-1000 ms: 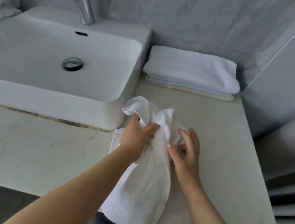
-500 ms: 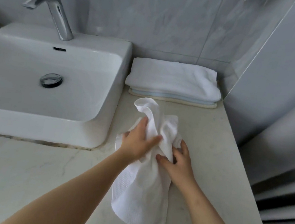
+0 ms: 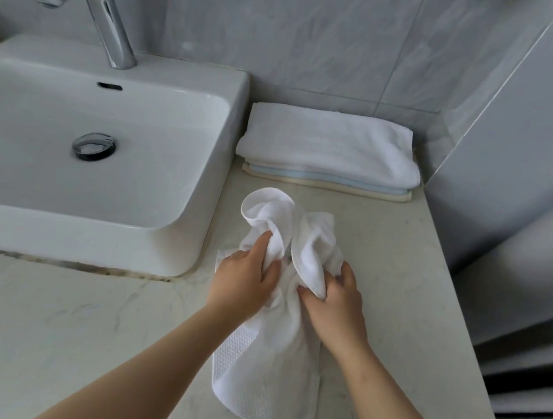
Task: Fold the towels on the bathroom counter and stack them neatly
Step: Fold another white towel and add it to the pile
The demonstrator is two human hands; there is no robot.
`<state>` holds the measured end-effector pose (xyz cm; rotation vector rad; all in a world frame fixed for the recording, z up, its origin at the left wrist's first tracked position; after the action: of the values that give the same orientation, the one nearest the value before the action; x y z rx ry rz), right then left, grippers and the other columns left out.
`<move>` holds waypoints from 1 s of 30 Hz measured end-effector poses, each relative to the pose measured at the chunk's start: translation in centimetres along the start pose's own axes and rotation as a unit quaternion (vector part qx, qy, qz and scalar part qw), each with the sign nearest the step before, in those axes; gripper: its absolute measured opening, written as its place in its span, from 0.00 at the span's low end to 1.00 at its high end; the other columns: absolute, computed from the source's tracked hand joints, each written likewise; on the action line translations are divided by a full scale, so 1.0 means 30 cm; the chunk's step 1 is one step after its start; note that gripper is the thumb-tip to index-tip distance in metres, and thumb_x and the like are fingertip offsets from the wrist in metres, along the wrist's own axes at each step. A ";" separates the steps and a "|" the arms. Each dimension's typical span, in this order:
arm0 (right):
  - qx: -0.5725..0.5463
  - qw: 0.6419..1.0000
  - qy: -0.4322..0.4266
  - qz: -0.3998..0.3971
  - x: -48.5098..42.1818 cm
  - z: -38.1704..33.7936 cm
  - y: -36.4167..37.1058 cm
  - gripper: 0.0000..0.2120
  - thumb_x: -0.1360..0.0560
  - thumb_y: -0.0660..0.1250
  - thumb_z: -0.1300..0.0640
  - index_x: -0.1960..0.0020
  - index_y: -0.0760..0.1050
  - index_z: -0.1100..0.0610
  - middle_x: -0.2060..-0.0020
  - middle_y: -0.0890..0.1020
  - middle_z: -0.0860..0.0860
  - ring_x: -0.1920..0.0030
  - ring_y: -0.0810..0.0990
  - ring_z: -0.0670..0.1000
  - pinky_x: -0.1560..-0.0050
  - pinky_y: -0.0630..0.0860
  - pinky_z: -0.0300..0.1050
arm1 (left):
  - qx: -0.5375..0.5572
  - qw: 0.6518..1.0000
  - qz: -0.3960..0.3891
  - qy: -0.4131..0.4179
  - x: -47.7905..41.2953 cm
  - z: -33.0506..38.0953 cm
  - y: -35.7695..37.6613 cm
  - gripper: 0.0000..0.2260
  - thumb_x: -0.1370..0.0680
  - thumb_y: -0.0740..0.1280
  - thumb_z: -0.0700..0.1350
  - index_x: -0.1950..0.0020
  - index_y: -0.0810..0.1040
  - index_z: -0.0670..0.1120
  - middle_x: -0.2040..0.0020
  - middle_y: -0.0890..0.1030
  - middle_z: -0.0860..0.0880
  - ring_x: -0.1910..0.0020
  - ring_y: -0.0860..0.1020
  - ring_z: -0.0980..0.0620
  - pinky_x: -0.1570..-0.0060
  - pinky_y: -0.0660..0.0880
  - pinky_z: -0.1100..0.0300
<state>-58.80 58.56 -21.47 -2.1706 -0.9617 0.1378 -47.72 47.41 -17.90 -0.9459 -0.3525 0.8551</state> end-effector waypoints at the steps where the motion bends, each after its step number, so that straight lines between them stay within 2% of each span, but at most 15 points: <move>1: -0.003 1.000 0.001 0.003 -0.004 0.007 0.001 0.20 0.30 0.61 0.42 0.39 0.73 0.42 0.32 0.65 0.47 0.38 0.71 0.57 0.40 0.72 0.56 | 0.018 1.000 0.000 -0.009 -0.006 -0.008 -0.001 0.20 0.20 0.57 0.50 0.27 0.62 0.50 0.54 0.80 0.46 0.52 0.77 0.45 0.56 0.71 0.56; 3: -0.026 1.000 0.003 0.012 -0.016 0.022 -0.007 0.16 0.27 0.64 0.48 0.41 0.76 0.50 0.33 0.67 0.49 0.38 0.72 0.58 0.40 0.72 0.56 | 0.086 0.995 -0.005 -0.056 -0.020 -0.041 -0.003 0.13 0.21 0.58 0.47 0.37 0.70 0.50 0.60 0.78 0.50 0.56 0.76 0.46 0.59 0.69 0.57; 5: -0.083 0.996 0.020 0.009 -0.024 0.037 -0.017 0.12 0.26 0.64 0.54 0.46 0.78 0.58 0.37 0.72 0.52 0.40 0.74 0.56 0.41 0.72 0.52 | 0.177 0.976 0.008 -0.126 -0.031 -0.097 -0.017 0.04 0.22 0.60 0.45 0.48 0.72 0.49 0.62 0.76 0.53 0.57 0.76 0.46 0.59 0.70 0.58; 6: -0.123 0.992 0.031 0.007 -0.022 0.040 -0.025 0.09 0.25 0.64 0.56 0.49 0.78 0.60 0.41 0.75 0.53 0.43 0.76 0.55 0.43 0.73 0.49 | 0.217 0.963 0.017 -0.160 -0.035 -0.125 -0.025 0.02 0.22 0.61 0.45 0.50 0.72 0.49 0.61 0.76 0.53 0.56 0.76 0.46 0.58 0.71 0.58; 9: -0.242 0.966 0.091 0.024 -0.015 0.060 -0.062 0.06 0.25 0.65 0.58 0.57 0.78 0.60 0.56 0.82 0.56 0.52 0.81 0.55 0.55 0.74 0.45 | 0.302 0.928 0.014 -0.219 -0.038 -0.179 -0.034 0.02 0.22 0.62 0.44 0.51 0.73 0.51 0.57 0.78 0.51 0.55 0.77 0.48 0.56 0.74 0.59; 12: -0.289 0.945 0.133 0.079 -0.011 0.078 -0.114 0.06 0.25 0.65 0.57 0.60 0.76 0.58 0.63 0.81 0.53 0.60 0.78 0.54 0.60 0.73 0.45 | 0.341 0.911 0.003 -0.234 -0.036 -0.199 -0.024 0.04 0.23 0.63 0.45 0.55 0.74 0.54 0.54 0.80 0.49 0.54 0.78 0.48 0.52 0.77 0.55; 14: -0.292 0.939 0.137 0.121 -0.006 0.083 -0.157 0.09 0.25 0.64 0.58 0.63 0.73 0.58 0.66 0.77 0.51 0.64 0.73 0.52 0.64 0.68 0.44 | 0.315 0.921 0.000 -0.231 -0.029 -0.199 -0.022 0.03 0.23 0.63 0.46 0.56 0.74 0.53 0.57 0.80 0.48 0.57 0.78 0.48 0.57 0.76 0.57; 16: -0.293 0.937 0.127 0.139 0.001 0.075 -0.193 0.08 0.25 0.65 0.57 0.63 0.72 0.56 0.66 0.76 0.50 0.64 0.72 0.51 0.66 0.67 0.42 | 0.209 0.958 -0.008 -0.196 -0.023 -0.181 -0.028 0.04 0.22 0.63 0.48 0.55 0.73 0.48 0.61 0.78 0.49 0.60 0.76 0.47 0.60 0.74 0.57; 18: -0.299 0.942 0.113 0.099 0.004 0.053 -0.189 0.03 0.26 0.67 0.57 0.57 0.73 0.52 0.61 0.78 0.48 0.61 0.76 0.48 0.64 0.70 0.41 | 0.108 0.983 -0.027 -0.148 -0.018 -0.153 -0.027 0.08 0.23 0.63 0.51 0.52 0.71 0.47 0.61 0.78 0.50 0.58 0.77 0.47 0.57 0.76 0.54; 19: -0.302 0.945 0.106 0.059 0.004 0.036 -0.167 0.05 0.26 0.68 0.58 0.54 0.73 0.51 0.59 0.79 0.47 0.60 0.78 0.47 0.62 0.72 0.40 | 0.094 0.985 -0.042 -0.136 -0.015 -0.140 -0.023 0.10 0.24 0.63 0.53 0.50 0.71 0.48 0.60 0.79 0.51 0.57 0.78 0.47 0.55 0.77 0.52; 22: -0.302 0.949 0.076 -0.047 0.016 -0.014 -0.077 0.15 0.30 0.73 0.60 0.49 0.71 0.47 0.53 0.81 0.47 0.54 0.81 0.46 0.53 0.78 0.42 | 0.159 0.974 -0.107 -0.122 -0.002 -0.093 -0.002 0.24 0.30 0.68 0.62 0.40 0.68 0.52 0.50 0.79 0.53 0.51 0.79 0.49 0.49 0.76 0.49; 24: -0.259 0.962 0.055 -0.070 0.023 -0.030 -0.034 0.22 0.34 0.76 0.59 0.46 0.70 0.44 0.50 0.80 0.45 0.51 0.80 0.45 0.49 0.77 0.44 | 0.162 0.972 -0.135 -0.101 0.009 -0.060 0.012 0.31 0.32 0.71 0.60 0.34 0.64 0.54 0.45 0.78 0.53 0.47 0.78 0.50 0.46 0.75 0.51; 27: -0.182 0.981 0.037 -0.055 0.021 -0.044 -0.035 0.26 0.34 0.72 0.63 0.40 0.69 0.46 0.52 0.79 0.45 0.52 0.79 0.45 0.55 0.76 0.39 | 0.104 0.979 -0.155 -0.080 0.011 -0.050 0.016 0.32 0.30 0.71 0.53 0.31 0.60 0.53 0.45 0.78 0.50 0.48 0.77 0.47 0.49 0.74 0.54; 30: -0.163 0.984 0.047 -0.047 0.023 -0.035 -0.061 0.22 0.31 0.64 0.66 0.44 0.68 0.44 0.56 0.78 0.44 0.56 0.77 0.43 0.62 0.72 0.35 | 0.133 0.973 -0.152 -0.114 -0.003 -0.067 -0.009 0.28 0.33 0.70 0.49 0.35 0.65 0.51 0.48 0.79 0.48 0.50 0.78 0.45 0.49 0.76 0.50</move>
<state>-59.02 59.21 -19.36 -2.3950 -1.0913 -0.1774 -46.42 46.14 -18.78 -0.5283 -0.5503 0.7067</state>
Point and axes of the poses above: each hand's wrist, its own x-axis away from the middle knuckle, its own y-axis out of the palm, z = x × y, the point moved 7 cm from there along -x, towards the middle knuckle
